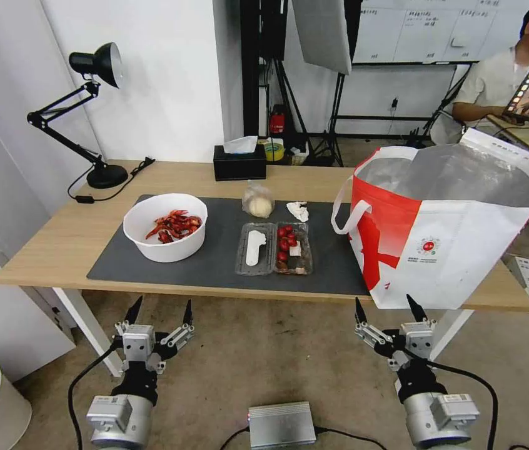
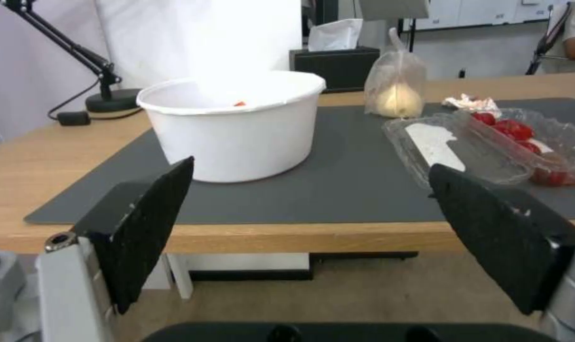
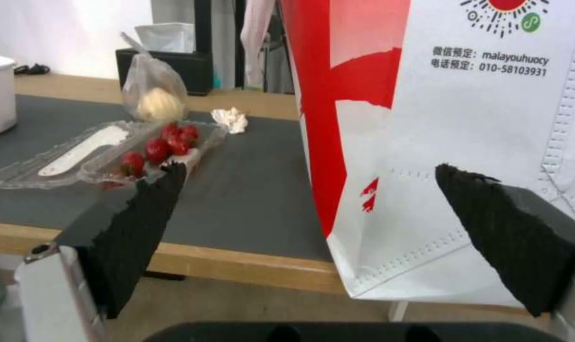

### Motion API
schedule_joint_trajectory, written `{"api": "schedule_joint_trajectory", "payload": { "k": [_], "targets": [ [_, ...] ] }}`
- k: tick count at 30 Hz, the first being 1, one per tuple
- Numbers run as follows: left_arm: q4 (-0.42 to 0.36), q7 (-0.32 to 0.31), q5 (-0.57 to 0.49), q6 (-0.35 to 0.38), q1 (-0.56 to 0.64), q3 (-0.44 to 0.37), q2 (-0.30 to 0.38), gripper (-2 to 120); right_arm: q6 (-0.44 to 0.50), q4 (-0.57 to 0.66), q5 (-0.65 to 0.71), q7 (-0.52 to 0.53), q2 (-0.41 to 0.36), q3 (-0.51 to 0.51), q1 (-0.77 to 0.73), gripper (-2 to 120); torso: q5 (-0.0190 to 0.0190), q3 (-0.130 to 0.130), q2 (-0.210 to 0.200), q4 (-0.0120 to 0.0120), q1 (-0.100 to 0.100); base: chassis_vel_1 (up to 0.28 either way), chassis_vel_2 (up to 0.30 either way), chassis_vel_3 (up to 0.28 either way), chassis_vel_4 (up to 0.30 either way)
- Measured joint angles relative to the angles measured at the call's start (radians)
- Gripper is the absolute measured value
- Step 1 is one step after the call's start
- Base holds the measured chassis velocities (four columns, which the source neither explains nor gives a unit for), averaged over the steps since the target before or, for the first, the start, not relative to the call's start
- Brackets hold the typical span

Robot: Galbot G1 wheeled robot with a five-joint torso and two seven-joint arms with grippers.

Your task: Pick up the trash from the table and place it into the takeout bag.

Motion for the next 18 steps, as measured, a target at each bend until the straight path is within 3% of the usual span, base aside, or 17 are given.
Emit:
{"api": "schedule_joint_trajectory", "payload": {
  "k": [18],
  "targets": [
    [0.0,0.0,0.0,0.0,0.0,0.0,0.0,100,0.0,0.0,0.0,0.0,0.0,0.0,0.0,100,0.0,0.0,0.0,0.0,0.0,0.0,0.0,0.0,0.0]
  ]
}}
